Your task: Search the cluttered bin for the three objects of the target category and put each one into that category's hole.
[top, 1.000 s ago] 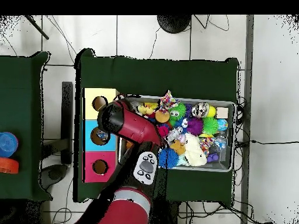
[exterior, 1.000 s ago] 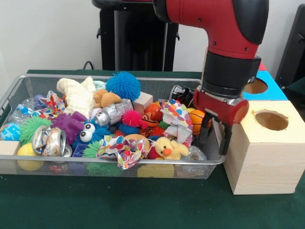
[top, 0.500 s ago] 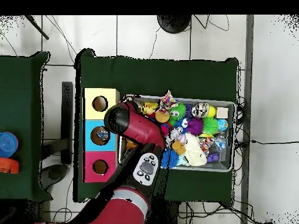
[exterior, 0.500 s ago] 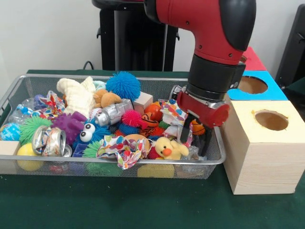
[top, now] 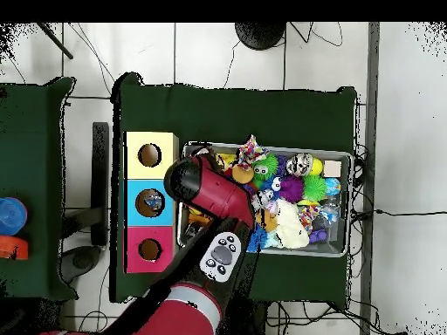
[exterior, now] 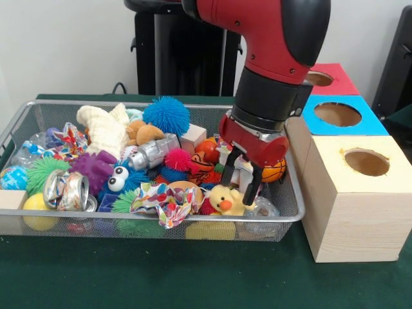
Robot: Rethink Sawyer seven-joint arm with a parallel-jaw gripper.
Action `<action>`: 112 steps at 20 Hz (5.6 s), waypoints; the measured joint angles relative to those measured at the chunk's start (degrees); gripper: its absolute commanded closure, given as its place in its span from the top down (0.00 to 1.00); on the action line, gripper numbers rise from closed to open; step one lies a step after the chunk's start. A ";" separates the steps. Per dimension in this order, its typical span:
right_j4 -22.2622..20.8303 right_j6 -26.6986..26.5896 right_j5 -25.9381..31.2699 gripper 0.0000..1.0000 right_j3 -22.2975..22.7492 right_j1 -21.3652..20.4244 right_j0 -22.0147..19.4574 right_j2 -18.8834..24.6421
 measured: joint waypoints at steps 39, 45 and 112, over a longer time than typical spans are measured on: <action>0.02 0.00 8.70 1.00 2.34 -2.85 -8.94 12.36; 0.04 0.00 8.69 1.00 2.01 -2.44 -8.70 12.61; 0.85 0.00 -0.39 0.00 7.69 -4.96 -21.43 26.40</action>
